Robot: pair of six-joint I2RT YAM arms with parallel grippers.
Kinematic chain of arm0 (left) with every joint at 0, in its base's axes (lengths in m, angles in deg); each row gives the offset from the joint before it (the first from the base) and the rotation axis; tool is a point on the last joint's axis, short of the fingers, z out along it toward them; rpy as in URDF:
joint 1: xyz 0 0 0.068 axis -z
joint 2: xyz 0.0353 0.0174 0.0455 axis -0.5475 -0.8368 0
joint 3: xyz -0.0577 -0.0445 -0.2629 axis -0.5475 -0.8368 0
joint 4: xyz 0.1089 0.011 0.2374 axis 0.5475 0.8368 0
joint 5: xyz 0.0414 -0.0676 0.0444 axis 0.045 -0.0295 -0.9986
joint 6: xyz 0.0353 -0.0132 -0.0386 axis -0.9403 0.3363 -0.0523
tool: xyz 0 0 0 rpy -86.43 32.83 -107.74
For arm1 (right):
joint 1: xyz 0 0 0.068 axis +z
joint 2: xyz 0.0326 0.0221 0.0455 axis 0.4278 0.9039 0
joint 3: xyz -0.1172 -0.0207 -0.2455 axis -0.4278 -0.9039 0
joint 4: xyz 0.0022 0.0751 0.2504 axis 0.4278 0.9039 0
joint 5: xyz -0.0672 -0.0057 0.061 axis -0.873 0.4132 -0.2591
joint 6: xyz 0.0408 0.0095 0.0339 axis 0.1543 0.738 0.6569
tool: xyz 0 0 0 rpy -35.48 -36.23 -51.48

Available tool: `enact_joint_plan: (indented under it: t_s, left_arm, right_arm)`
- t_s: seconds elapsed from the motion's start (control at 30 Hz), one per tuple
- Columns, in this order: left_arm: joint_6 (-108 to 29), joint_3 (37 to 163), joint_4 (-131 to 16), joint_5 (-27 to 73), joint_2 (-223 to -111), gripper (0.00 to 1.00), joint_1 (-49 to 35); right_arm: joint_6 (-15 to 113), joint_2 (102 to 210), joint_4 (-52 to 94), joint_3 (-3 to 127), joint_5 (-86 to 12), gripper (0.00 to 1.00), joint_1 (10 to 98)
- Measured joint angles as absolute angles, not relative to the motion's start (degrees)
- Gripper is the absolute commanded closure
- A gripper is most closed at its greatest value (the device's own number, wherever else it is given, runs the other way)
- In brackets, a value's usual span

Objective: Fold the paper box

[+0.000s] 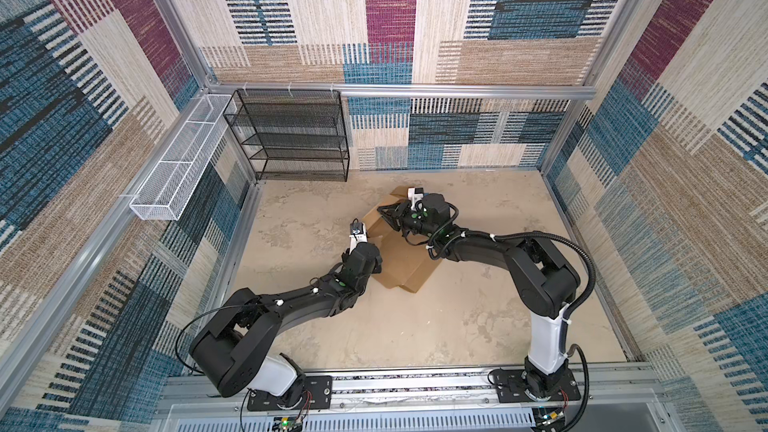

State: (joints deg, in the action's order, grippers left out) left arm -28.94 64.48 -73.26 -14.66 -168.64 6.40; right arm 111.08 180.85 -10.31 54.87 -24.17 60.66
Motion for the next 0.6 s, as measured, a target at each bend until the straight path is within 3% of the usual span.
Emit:
enact_joint_plan:
  t_s: [0.37,0.6]
  left_arm:
    - [-28.89,63.12,-73.76,-15.03,-167.61,0.54,6.31]
    - [-28.24,62.7,-72.02,-14.53,-163.61,0.51,5.7]
  right_arm:
    - [110.25,181.66,-6.83,55.61,-24.38,0.89,61.53]
    - [108.81,181.77,-5.41,56.33,-24.43,0.8,61.62]
